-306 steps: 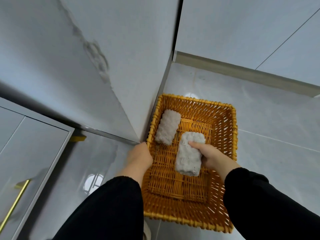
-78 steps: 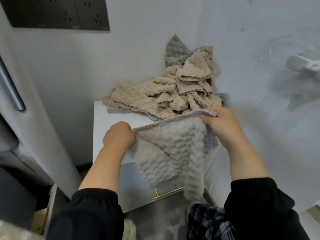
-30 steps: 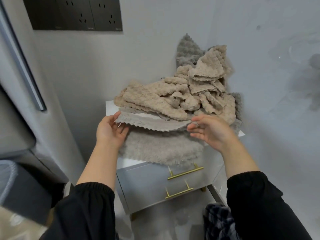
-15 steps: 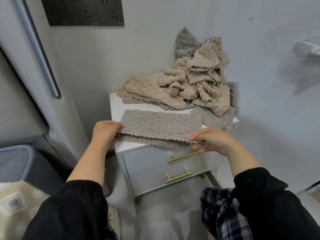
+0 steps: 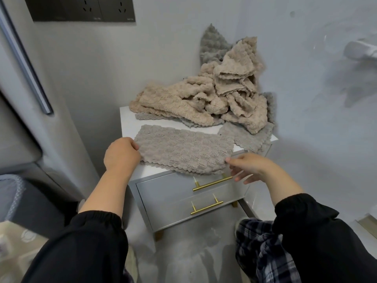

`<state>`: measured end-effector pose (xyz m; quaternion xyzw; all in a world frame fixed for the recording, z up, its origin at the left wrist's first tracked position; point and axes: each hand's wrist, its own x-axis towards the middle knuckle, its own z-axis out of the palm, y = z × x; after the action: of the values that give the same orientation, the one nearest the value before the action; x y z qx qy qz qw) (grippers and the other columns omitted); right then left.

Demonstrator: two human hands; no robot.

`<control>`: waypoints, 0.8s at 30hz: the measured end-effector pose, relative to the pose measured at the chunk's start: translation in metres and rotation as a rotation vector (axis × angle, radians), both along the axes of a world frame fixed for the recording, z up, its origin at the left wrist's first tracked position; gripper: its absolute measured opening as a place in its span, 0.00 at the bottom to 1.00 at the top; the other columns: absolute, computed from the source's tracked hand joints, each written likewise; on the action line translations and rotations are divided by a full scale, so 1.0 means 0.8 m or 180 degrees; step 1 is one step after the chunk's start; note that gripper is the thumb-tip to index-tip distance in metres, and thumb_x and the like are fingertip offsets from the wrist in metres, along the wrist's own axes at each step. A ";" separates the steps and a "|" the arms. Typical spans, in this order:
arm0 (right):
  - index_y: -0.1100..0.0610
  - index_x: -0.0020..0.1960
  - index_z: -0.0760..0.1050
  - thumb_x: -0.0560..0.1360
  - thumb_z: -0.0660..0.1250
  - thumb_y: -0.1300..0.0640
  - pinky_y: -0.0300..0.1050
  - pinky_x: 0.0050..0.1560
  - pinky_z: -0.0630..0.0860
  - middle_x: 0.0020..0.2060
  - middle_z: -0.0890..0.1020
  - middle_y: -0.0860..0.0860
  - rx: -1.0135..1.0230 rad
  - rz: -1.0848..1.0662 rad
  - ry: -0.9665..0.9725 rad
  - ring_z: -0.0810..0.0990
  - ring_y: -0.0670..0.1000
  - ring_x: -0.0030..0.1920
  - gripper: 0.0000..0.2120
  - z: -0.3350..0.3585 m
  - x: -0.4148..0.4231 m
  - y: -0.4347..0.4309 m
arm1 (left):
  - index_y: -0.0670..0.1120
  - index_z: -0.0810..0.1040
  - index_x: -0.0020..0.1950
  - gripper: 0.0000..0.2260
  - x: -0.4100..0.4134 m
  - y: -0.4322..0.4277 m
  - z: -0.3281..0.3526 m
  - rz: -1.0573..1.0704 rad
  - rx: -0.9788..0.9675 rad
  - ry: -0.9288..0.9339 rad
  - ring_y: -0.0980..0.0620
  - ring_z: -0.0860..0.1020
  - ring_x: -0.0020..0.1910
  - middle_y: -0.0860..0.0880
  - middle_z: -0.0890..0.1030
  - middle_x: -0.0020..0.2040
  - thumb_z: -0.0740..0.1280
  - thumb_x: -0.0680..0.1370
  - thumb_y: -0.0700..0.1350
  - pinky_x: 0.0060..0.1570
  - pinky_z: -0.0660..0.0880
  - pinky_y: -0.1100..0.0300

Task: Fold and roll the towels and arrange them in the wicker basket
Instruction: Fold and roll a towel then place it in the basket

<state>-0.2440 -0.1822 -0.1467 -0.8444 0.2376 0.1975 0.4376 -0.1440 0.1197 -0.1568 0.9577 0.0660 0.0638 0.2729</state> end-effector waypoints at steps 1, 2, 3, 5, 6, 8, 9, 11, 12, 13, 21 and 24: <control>0.57 0.52 0.73 0.77 0.63 0.43 0.43 0.37 0.77 0.45 0.83 0.55 0.0196 -0.0118 -0.0033 0.82 0.52 0.40 0.17 -0.002 0.003 0.001 | 0.49 0.80 0.48 0.14 0.001 -0.002 0.000 0.0020 0.0040 0.0011 0.40 0.76 0.53 0.45 0.80 0.54 0.61 0.72 0.34 0.49 0.74 0.53; 0.57 0.53 0.72 0.77 0.64 0.44 0.42 0.33 0.75 0.42 0.83 0.55 0.0440 -0.0215 -0.0056 0.80 0.51 0.35 0.16 -0.003 0.006 0.003 | 0.49 0.81 0.48 0.14 0.002 -0.005 0.000 0.0044 0.0071 0.0028 0.40 0.76 0.53 0.45 0.80 0.54 0.61 0.72 0.34 0.49 0.74 0.53; 0.57 0.52 0.72 0.77 0.65 0.46 0.40 0.28 0.73 0.36 0.82 0.55 0.0628 -0.0285 -0.0078 0.77 0.49 0.29 0.14 -0.005 0.008 0.006 | 0.49 0.80 0.49 0.13 0.002 -0.006 0.001 0.0064 0.0084 0.0043 0.40 0.76 0.53 0.45 0.80 0.55 0.61 0.73 0.35 0.48 0.73 0.54; 0.57 0.44 0.71 0.77 0.66 0.51 0.37 0.24 0.66 0.26 0.76 0.52 0.0812 -0.0432 -0.0199 0.67 0.47 0.22 0.11 -0.008 0.013 0.011 | 0.49 0.80 0.48 0.13 0.004 -0.010 0.000 0.0072 0.0095 0.0046 0.39 0.77 0.53 0.44 0.80 0.54 0.61 0.73 0.35 0.46 0.72 0.54; 0.57 0.39 0.70 0.77 0.67 0.53 0.38 0.25 0.63 0.23 0.73 0.51 0.0826 -0.0524 -0.0320 0.64 0.47 0.21 0.12 -0.009 0.015 0.012 | 0.49 0.80 0.47 0.13 0.005 -0.012 -0.001 0.0060 0.0090 0.0038 0.39 0.77 0.52 0.44 0.80 0.54 0.61 0.73 0.35 0.45 0.72 0.55; 0.56 0.34 0.67 0.76 0.68 0.55 0.39 0.26 0.62 0.21 0.69 0.50 0.0790 -0.0695 -0.0663 0.62 0.47 0.21 0.15 -0.004 0.019 0.016 | 0.48 0.80 0.48 0.13 0.007 -0.015 -0.002 0.0029 0.0049 0.0007 0.39 0.77 0.51 0.44 0.80 0.53 0.61 0.73 0.34 0.44 0.72 0.55; 0.56 0.34 0.68 0.75 0.69 0.54 0.40 0.27 0.63 0.21 0.69 0.50 0.0783 -0.0774 -0.0874 0.63 0.48 0.22 0.15 -0.001 0.022 0.018 | 0.48 0.81 0.48 0.13 0.008 -0.016 -0.003 0.0023 0.0018 -0.0037 0.39 0.77 0.51 0.44 0.81 0.53 0.61 0.73 0.34 0.43 0.71 0.55; 0.57 0.34 0.70 0.74 0.70 0.53 0.42 0.29 0.64 0.24 0.69 0.54 0.0622 -0.0940 -0.1509 0.65 0.50 0.24 0.14 0.005 0.030 0.022 | 0.47 0.82 0.50 0.14 0.008 -0.019 -0.004 0.0006 -0.0098 -0.0179 0.39 0.77 0.52 0.44 0.81 0.54 0.61 0.73 0.34 0.46 0.71 0.56; 0.58 0.32 0.70 0.73 0.71 0.53 0.43 0.31 0.64 0.25 0.68 0.55 0.0417 -0.1019 -0.1908 0.65 0.51 0.26 0.15 0.007 0.035 0.024 | 0.47 0.82 0.52 0.15 0.008 -0.021 -0.005 -0.0018 -0.0201 -0.0266 0.40 0.77 0.52 0.44 0.81 0.54 0.61 0.73 0.34 0.48 0.71 0.55; 0.58 0.30 0.68 0.73 0.71 0.53 0.43 0.32 0.63 0.25 0.67 0.55 0.0200 -0.1084 -0.2276 0.64 0.51 0.26 0.18 0.006 0.040 0.025 | 0.46 0.82 0.53 0.15 0.008 -0.023 -0.006 -0.0053 -0.0343 -0.0349 0.42 0.77 0.51 0.44 0.82 0.54 0.61 0.73 0.35 0.49 0.72 0.55; 0.59 0.30 0.67 0.74 0.70 0.48 0.41 0.31 0.66 0.27 0.67 0.55 -0.0094 -0.1186 -0.1791 0.66 0.53 0.28 0.21 0.013 0.039 -0.002 | 0.48 0.83 0.50 0.13 0.014 -0.022 -0.007 -0.0098 -0.0776 -0.0377 0.48 0.76 0.43 0.48 0.82 0.49 0.62 0.73 0.36 0.42 0.71 0.59; 0.60 0.39 0.74 0.75 0.70 0.54 0.42 0.29 0.78 0.35 0.78 0.55 0.1172 -0.1343 -0.1410 0.76 0.51 0.34 0.12 0.021 0.030 -0.002 | 0.48 0.83 0.50 0.14 0.017 -0.020 -0.004 -0.0031 -0.0906 -0.0442 0.48 0.75 0.44 0.47 0.81 0.48 0.62 0.72 0.36 0.43 0.70 0.59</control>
<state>-0.2203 -0.1836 -0.1299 -0.7061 0.2666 -0.0456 0.6544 -0.1308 0.1035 -0.1596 0.9029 0.0507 0.1186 0.4101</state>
